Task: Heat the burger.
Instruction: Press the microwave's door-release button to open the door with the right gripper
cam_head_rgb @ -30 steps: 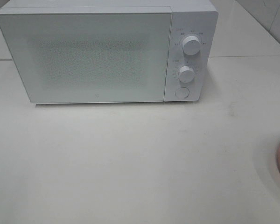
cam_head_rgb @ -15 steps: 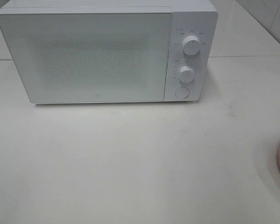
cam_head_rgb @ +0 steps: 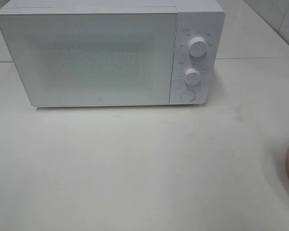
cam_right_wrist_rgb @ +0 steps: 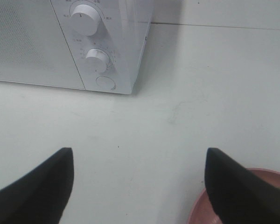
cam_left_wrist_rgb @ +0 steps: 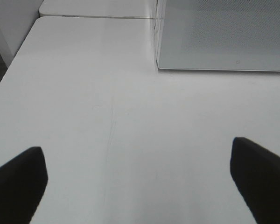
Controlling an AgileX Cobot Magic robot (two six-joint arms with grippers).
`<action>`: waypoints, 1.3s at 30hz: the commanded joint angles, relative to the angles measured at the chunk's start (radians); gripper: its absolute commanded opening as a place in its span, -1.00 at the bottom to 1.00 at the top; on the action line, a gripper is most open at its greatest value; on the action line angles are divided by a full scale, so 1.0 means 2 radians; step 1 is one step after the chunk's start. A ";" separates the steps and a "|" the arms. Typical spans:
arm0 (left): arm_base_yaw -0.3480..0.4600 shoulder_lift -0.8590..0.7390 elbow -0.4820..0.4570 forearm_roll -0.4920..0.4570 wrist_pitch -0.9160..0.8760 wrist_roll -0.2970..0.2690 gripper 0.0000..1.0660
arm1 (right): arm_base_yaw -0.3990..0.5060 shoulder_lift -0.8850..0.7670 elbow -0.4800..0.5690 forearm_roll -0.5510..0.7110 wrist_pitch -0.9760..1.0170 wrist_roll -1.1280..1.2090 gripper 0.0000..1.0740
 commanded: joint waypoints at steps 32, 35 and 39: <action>0.001 -0.012 0.001 -0.002 -0.007 -0.001 0.88 | -0.003 0.213 0.119 0.001 -0.460 -0.010 0.40; 0.001 -0.012 0.001 -0.002 -0.007 -0.001 0.88 | -0.003 0.236 0.127 0.001 -0.500 -0.017 0.40; 0.001 -0.012 0.001 -0.002 -0.007 -0.001 0.88 | -0.002 0.264 0.131 0.001 -0.538 -0.019 0.40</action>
